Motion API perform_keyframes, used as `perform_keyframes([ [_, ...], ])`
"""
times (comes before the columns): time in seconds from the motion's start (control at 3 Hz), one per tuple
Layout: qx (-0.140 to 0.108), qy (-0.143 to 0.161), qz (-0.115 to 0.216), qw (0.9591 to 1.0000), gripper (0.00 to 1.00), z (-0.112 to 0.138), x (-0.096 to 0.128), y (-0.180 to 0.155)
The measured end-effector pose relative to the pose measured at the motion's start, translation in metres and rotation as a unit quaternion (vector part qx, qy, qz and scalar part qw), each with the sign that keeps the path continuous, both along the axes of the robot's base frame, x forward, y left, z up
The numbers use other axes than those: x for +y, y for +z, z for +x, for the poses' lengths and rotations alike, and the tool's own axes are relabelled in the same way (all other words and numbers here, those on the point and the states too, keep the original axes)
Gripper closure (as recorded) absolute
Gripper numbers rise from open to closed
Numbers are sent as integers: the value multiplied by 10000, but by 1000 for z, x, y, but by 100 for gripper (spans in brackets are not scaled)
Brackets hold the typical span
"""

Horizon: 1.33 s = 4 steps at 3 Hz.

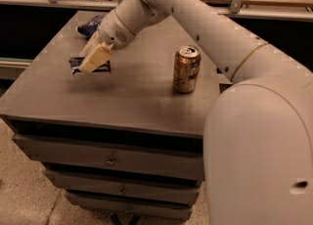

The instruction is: Pick rxbar blueberry

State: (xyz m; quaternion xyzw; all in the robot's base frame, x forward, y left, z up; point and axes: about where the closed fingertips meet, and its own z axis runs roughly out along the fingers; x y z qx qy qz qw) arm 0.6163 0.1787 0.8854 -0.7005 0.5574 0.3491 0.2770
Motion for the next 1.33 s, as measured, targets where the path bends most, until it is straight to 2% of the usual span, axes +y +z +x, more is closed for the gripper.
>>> perform_keyframes([
  [0.33,-185,-446,626,9969,100,-5,-10,41],
  [0.67,-290,-840,1287,9877,100,4,-22,63],
  [1.0,-463,-980,1556,9819,100,16,-31,70],
  [1.33,-498,-994,1584,9811,100,17,-33,70],
])
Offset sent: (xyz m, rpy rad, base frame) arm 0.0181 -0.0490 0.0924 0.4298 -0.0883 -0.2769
